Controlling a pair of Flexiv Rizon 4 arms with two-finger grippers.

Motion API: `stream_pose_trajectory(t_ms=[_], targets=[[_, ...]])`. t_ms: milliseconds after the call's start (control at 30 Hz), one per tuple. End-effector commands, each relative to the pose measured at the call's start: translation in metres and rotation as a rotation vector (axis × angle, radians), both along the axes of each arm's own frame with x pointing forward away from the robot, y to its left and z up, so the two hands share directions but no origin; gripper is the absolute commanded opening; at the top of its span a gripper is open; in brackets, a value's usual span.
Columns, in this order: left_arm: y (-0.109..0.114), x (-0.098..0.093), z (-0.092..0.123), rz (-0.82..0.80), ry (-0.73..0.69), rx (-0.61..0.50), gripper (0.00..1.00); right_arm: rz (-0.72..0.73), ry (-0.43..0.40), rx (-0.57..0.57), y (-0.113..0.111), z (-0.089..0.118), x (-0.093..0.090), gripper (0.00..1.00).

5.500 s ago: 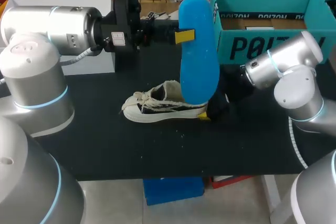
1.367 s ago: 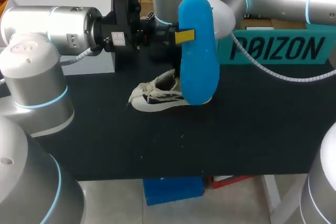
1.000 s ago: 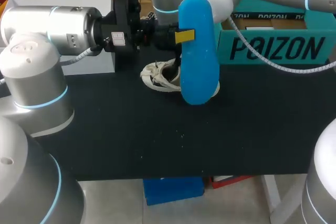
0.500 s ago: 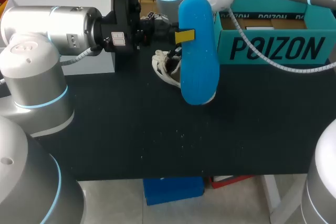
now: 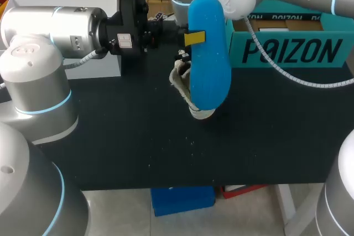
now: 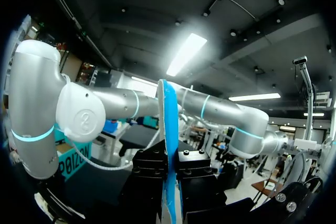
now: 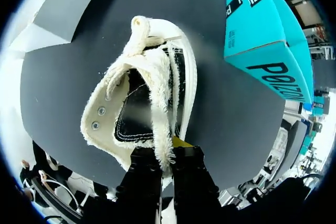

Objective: Take the shoe out of the shoebox, open the shoe tongue, remove and reinsert the insole, then place the shoe into the shoebox

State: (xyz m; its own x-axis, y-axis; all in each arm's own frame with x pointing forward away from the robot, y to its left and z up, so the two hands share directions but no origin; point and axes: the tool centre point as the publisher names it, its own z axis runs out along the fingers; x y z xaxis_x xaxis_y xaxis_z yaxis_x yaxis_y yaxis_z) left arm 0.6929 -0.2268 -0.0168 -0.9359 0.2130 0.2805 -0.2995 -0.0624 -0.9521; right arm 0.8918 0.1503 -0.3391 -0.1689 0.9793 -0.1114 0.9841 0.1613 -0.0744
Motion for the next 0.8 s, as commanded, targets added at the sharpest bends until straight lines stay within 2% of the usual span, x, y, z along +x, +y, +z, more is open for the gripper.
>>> stream_pose_trajectory(t_ms=[33,267,667,700,733,800], targets=[[-0.002,0.0,-0.001,0.005,-0.002,-0.001,0.0,-0.244,-0.023,0.038,-0.001,-0.009,0.0,0.0],[-0.002,0.0,-0.001,0.005,-0.002,-0.001,0.0,-0.264,-0.015,0.037,-0.006,-0.027,-0.004,0.0],[-0.002,0.0,-0.001,0.005,-0.002,-0.001,0.0,-0.187,-0.089,0.079,-0.023,-0.05,-0.009,0.0],[-0.002,0.0,-0.001,0.005,-0.002,-0.001,0.0,-0.177,-0.108,0.091,-0.025,-0.049,-0.01,0.2],[-0.002,0.0,-0.001,0.005,-0.002,-0.001,0.0,-0.166,-0.122,0.096,-0.025,-0.048,-0.01,1.0],[-0.002,0.0,-0.001,0.005,-0.002,-0.001,0.0,-0.164,-0.134,0.115,-0.027,-0.044,-0.012,1.0]])
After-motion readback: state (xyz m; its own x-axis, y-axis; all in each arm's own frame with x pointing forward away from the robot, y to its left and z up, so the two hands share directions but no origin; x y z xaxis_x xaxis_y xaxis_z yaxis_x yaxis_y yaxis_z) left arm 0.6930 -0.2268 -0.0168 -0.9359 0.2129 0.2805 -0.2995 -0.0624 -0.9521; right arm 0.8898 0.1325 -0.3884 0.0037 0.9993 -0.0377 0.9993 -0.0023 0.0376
